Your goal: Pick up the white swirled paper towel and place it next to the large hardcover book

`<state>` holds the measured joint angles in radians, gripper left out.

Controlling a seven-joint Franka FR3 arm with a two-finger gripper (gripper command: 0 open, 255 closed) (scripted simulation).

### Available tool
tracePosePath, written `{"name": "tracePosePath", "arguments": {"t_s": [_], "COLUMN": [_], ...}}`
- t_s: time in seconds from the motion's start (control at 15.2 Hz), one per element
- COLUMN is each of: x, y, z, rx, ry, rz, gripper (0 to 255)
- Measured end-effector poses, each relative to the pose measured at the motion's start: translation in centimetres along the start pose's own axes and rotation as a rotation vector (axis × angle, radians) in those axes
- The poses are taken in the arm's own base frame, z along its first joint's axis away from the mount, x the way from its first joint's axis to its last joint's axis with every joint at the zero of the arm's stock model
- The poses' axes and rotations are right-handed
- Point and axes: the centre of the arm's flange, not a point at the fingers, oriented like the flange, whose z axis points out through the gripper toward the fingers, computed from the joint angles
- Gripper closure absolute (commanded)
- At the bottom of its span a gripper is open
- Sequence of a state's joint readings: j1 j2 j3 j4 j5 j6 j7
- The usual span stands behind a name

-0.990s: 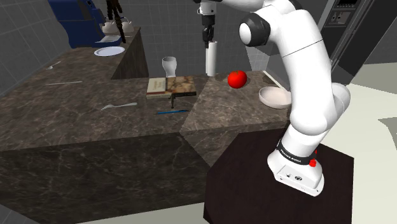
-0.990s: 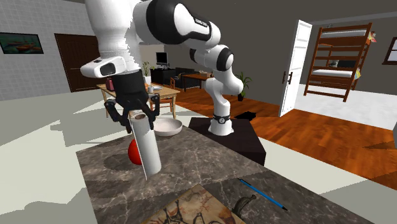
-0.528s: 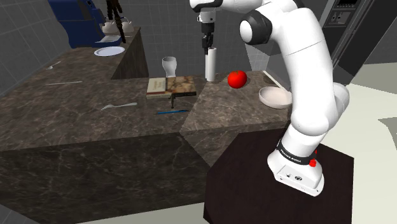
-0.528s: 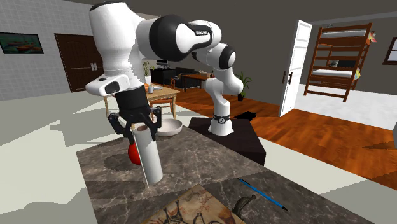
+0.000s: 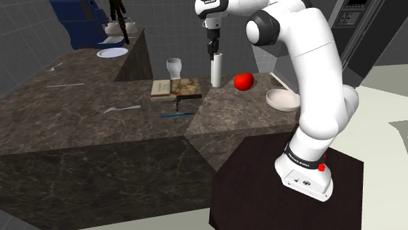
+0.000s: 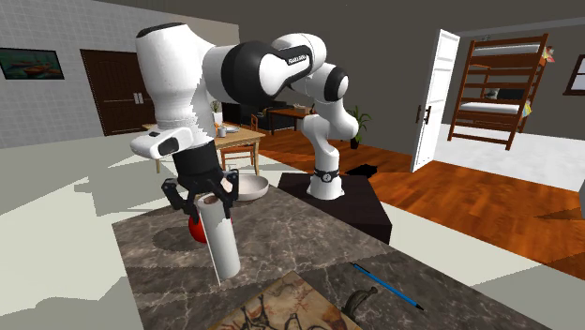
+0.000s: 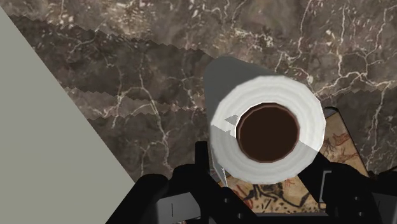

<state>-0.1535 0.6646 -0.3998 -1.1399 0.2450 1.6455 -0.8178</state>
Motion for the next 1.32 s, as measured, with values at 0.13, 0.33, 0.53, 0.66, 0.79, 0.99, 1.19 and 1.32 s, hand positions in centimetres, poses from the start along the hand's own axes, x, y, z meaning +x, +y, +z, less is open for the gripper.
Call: {"name": "tracePosePath", "arguments": {"t_s": [0.13,0.33,0.53,0.66,0.79,0.99,1.19,1.32], "x": [0.0,0.0,0.0,0.0,0.0,0.0,0.0,0.0], "y": [0.0,0.0,0.0,0.0,0.1,-0.1,0.0,0.0], "z": [0.0,0.0,0.0,0.0,-1.5,-4.3,-4.9,-5.0], "rx": [0.0,0.0,0.0,0.0,-0.001,-0.001,-0.001,0.0], "ry": [0.0,0.0,0.0,0.0,0.001,0.001,0.001,0.0], "rz": [0.0,0.0,0.0,0.0,0.0,0.0,0.0,0.0], "gripper": [255,0,0,0,0,0,0,0]}}
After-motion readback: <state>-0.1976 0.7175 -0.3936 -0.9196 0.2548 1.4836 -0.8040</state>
